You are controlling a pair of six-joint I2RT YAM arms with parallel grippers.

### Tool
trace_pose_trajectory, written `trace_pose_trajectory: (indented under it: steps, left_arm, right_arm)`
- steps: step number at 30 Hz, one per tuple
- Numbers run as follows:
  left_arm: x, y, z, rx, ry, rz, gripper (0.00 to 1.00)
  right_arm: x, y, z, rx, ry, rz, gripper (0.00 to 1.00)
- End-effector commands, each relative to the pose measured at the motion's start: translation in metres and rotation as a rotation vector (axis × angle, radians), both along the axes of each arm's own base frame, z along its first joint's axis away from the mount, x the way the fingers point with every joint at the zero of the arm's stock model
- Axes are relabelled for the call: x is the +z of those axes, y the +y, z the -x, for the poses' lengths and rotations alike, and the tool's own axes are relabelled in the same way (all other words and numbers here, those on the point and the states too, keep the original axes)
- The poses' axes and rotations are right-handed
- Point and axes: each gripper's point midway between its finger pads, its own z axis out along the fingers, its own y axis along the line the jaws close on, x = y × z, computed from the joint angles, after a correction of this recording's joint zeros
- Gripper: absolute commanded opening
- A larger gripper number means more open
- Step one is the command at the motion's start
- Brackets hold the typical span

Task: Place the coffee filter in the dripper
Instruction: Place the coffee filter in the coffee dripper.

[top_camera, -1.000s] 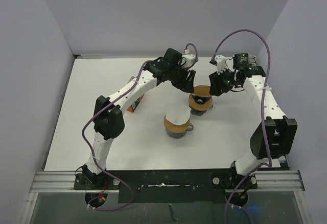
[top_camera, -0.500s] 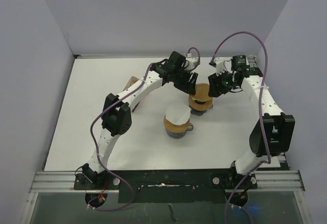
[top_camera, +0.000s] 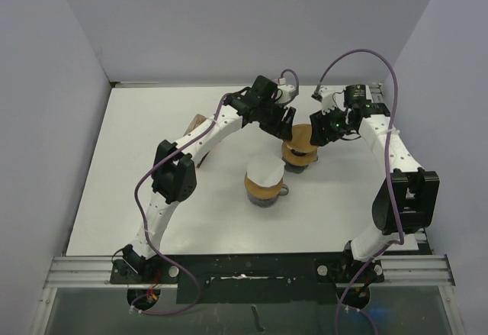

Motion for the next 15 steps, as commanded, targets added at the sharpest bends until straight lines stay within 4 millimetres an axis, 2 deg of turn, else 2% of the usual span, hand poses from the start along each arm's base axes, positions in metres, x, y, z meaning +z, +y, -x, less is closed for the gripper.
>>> trace_pose_trajectory:
  steps: [1, 15]
  left_arm:
    - [0.01, -0.006, -0.008, 0.014, -0.035, 0.02, 0.53]
    - [-0.008, -0.002, -0.005, 0.024, -0.02, -0.024, 0.55]
  right_arm:
    - [-0.004, 0.001, -0.009, -0.009, -0.02, 0.012, 0.49]
    - [-0.01, 0.007, -0.007, -0.003, -0.01, 0.031, 0.49]
